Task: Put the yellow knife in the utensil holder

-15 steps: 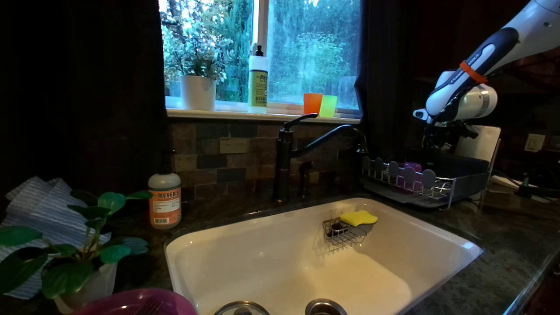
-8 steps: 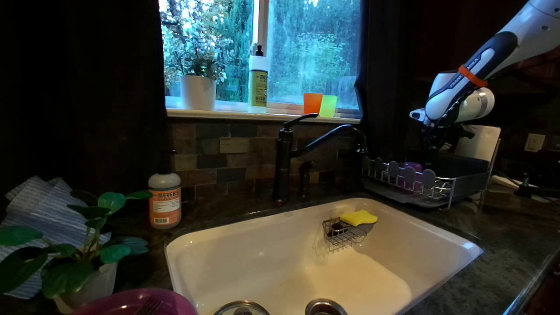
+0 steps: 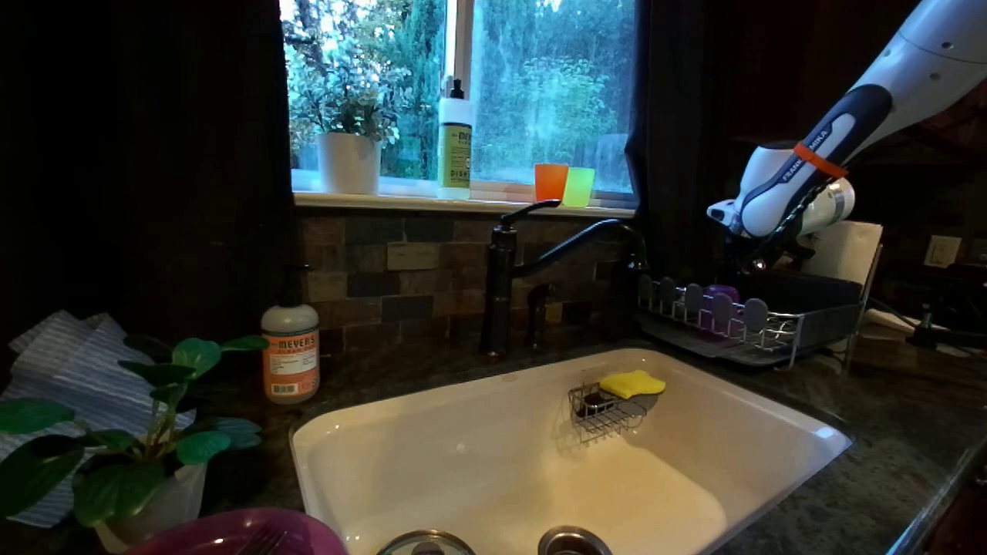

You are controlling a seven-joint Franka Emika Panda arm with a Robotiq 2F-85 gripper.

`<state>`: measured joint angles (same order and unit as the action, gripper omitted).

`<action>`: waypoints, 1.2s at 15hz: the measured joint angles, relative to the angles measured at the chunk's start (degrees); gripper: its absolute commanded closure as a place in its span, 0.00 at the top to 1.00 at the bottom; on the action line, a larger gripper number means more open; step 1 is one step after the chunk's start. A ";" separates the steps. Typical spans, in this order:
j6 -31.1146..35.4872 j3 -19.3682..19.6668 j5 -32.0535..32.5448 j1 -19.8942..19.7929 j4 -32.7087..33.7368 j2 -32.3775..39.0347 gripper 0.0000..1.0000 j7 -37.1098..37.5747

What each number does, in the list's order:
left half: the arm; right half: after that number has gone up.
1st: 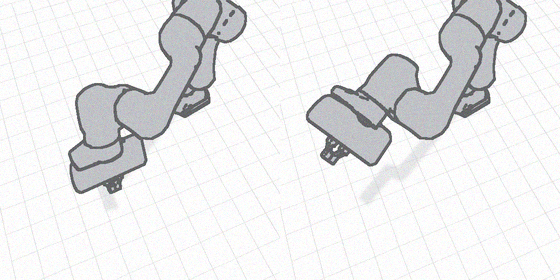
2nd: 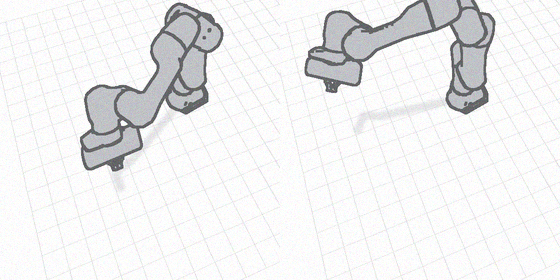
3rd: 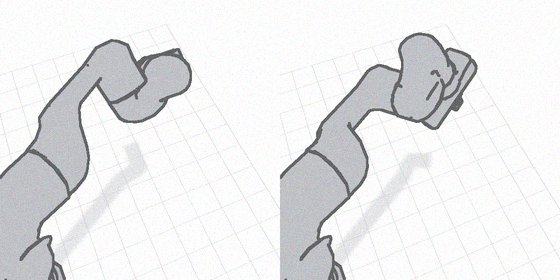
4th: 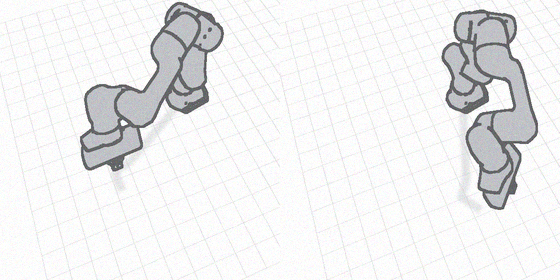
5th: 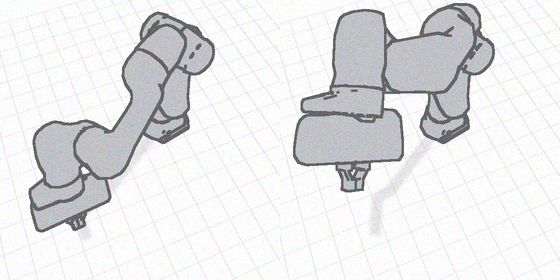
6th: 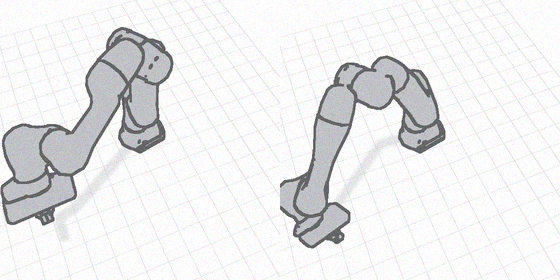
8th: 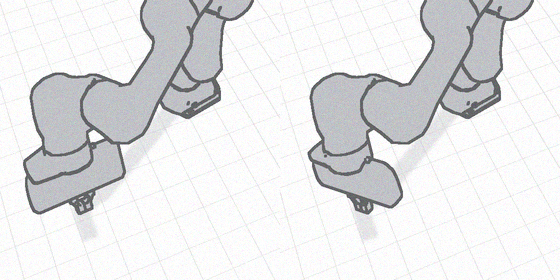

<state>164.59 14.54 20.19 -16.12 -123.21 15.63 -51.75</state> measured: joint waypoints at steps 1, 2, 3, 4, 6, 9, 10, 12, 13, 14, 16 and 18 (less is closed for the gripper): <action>0.66 -0.07 0.00 0.30 0.10 0.34 0.74 0.65; 1.07 -0.15 0.03 0.60 0.21 0.60 0.71 1.23; 1.48 -0.16 0.07 0.70 0.40 0.67 0.63 1.36; 1.69 -0.26 0.09 0.83 0.40 0.68 0.64 1.72; 1.88 -0.26 0.23 0.95 0.50 0.68 0.51 1.99; 1.89 -0.27 0.26 1.05 0.50 0.71 0.28 2.34; 1.89 -0.36 0.26 1.07 0.46 0.76 0.20 2.52; 1.89 -0.55 0.26 1.09 0.35 0.85 0.05 2.93; 1.89 -0.61 0.26 1.09 0.26 0.85 0.00 3.18; 1.89 -0.67 0.26 1.09 0.20 0.85 0.00 3.38; 1.88 -0.78 0.26 1.11 0.12 0.82 0.00 3.88; 1.88 -0.76 0.26 1.13 -0.17 0.65 0.01 4.06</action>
<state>166.47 13.78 20.45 -14.99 -123.38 16.28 -47.69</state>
